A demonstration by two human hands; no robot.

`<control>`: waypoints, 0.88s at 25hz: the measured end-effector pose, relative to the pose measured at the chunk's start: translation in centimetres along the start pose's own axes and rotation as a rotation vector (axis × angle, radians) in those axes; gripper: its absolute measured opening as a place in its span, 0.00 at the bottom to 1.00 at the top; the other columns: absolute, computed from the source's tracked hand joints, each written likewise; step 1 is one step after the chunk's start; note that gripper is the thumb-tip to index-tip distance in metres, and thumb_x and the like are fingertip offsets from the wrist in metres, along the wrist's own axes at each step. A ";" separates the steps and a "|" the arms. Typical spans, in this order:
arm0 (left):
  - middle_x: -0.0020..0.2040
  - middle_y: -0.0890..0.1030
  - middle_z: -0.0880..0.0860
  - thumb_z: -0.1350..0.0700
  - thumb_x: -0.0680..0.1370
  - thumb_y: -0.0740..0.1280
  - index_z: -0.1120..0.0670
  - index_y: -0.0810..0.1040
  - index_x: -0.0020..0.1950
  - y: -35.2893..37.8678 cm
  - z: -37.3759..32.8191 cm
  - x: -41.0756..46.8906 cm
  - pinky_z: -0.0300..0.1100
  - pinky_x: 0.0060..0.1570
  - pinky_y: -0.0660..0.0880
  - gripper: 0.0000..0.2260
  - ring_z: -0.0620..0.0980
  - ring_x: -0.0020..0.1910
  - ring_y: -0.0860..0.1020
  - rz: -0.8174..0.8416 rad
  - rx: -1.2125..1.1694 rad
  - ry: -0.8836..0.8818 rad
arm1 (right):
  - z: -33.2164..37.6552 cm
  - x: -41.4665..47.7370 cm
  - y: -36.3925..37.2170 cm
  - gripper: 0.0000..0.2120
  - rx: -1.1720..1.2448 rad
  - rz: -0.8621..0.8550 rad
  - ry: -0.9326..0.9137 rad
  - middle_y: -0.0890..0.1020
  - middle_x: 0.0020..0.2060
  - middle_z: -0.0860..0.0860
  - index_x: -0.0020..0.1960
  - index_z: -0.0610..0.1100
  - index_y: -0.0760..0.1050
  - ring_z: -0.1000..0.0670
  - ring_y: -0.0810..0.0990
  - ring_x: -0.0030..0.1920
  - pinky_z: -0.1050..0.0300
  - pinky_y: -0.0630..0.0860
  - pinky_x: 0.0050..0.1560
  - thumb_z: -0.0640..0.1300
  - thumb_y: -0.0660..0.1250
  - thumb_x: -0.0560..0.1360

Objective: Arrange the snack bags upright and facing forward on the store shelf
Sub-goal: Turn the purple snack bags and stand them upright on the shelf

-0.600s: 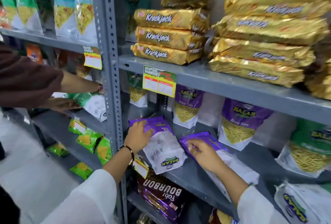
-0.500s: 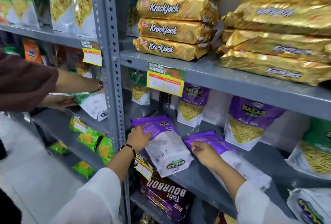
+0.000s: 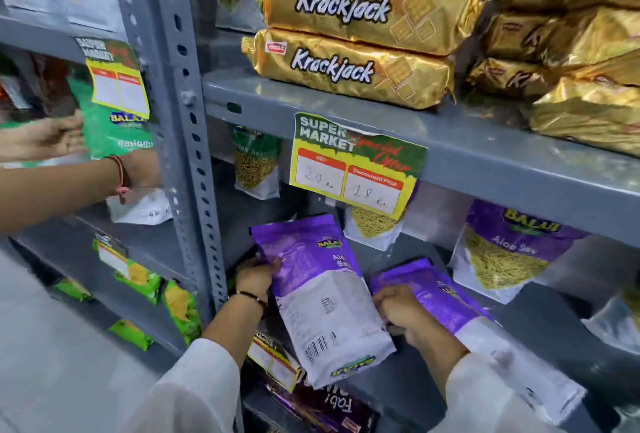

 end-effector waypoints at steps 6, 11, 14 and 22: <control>0.28 0.83 0.45 0.63 0.75 0.64 0.55 0.76 0.47 2.0 -8.0 -3.0 0.30 0.22 0.73 0.05 0.39 0.24 0.78 0.271 -0.239 0.298 | 1.2 -0.4 -0.7 0.18 0.135 -0.064 -0.119 0.73 0.28 0.45 0.29 0.43 0.69 0.48 0.72 0.31 0.54 0.76 0.34 0.26 0.51 0.69; 0.36 0.86 0.44 0.66 0.77 0.59 0.54 0.77 0.48 2.7 -9.7 -4.2 0.34 0.32 0.79 0.10 0.40 0.33 0.82 0.419 -0.267 0.421 | 0.4 -1.1 0.2 0.18 0.083 -0.146 -0.276 0.78 0.33 0.45 0.29 0.48 0.71 0.47 0.77 0.37 0.51 0.80 0.37 0.30 0.60 0.72; 0.40 0.86 0.44 0.63 0.77 0.60 0.53 0.78 0.50 2.5 -9.3 -4.3 0.36 0.43 0.80 0.09 0.41 0.40 0.82 0.408 -0.282 0.426 | 1.0 -2.4 -0.3 0.16 -0.078 -0.264 -0.295 0.79 0.31 0.47 0.28 0.52 0.68 0.45 0.77 0.37 0.51 0.75 0.40 0.37 0.65 0.70; 0.25 0.79 0.42 0.58 0.75 0.65 0.52 0.81 0.40 0.2 -9.2 -8.2 0.25 0.32 0.70 0.07 0.32 0.28 0.72 0.036 -0.042 0.680 | 0.8 -5.2 3.8 0.14 0.226 0.027 -0.329 0.79 0.43 0.47 0.46 0.46 0.74 0.45 0.81 0.52 0.63 0.73 0.45 0.35 0.73 0.65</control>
Point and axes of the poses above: each hand's wrist, its own x-axis towards the middle knuckle, its own y-axis out of the palm, z = x × y, the point moved 7 cm from there along x, towards the middle knuckle
